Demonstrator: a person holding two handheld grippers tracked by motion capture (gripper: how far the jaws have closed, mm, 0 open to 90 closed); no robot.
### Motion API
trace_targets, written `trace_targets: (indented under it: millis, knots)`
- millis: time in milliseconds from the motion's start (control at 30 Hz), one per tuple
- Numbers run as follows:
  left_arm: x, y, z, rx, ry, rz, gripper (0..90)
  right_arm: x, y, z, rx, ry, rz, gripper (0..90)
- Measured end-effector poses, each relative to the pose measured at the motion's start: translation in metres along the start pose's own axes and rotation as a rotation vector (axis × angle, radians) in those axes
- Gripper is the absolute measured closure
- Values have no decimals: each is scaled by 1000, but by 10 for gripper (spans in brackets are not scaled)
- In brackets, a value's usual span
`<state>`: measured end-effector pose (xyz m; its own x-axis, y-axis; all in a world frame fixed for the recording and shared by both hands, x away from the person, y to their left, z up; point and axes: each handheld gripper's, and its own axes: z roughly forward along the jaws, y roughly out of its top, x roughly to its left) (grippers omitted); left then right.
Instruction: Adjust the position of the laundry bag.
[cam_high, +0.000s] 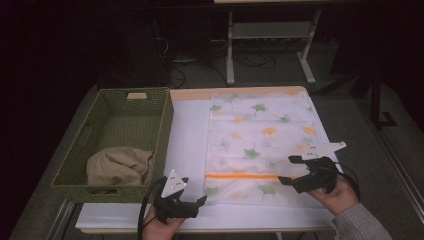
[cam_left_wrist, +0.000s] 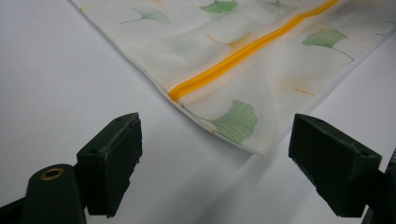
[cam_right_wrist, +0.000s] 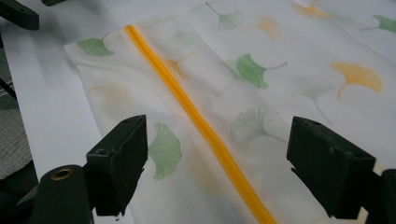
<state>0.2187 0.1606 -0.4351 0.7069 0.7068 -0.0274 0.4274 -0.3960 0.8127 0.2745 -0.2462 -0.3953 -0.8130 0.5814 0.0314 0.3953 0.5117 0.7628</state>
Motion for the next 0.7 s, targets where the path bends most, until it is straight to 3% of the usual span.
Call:
trace_targets:
  millis: [267,367,633,700]
  knots:
    - [-1,1,-3,-8,5,-2,168,5,38,25,42,47,-60,181]
    - [-2,2,-3,-2,4,10,168,10,54,43,95,79,-104,191]
    - [-2,2,-4,-2,2,10,168,14,74,70,141,131,-138,226]
    - [-2,2,-4,-5,3,5,168,17,79,84,162,152,-156,265]
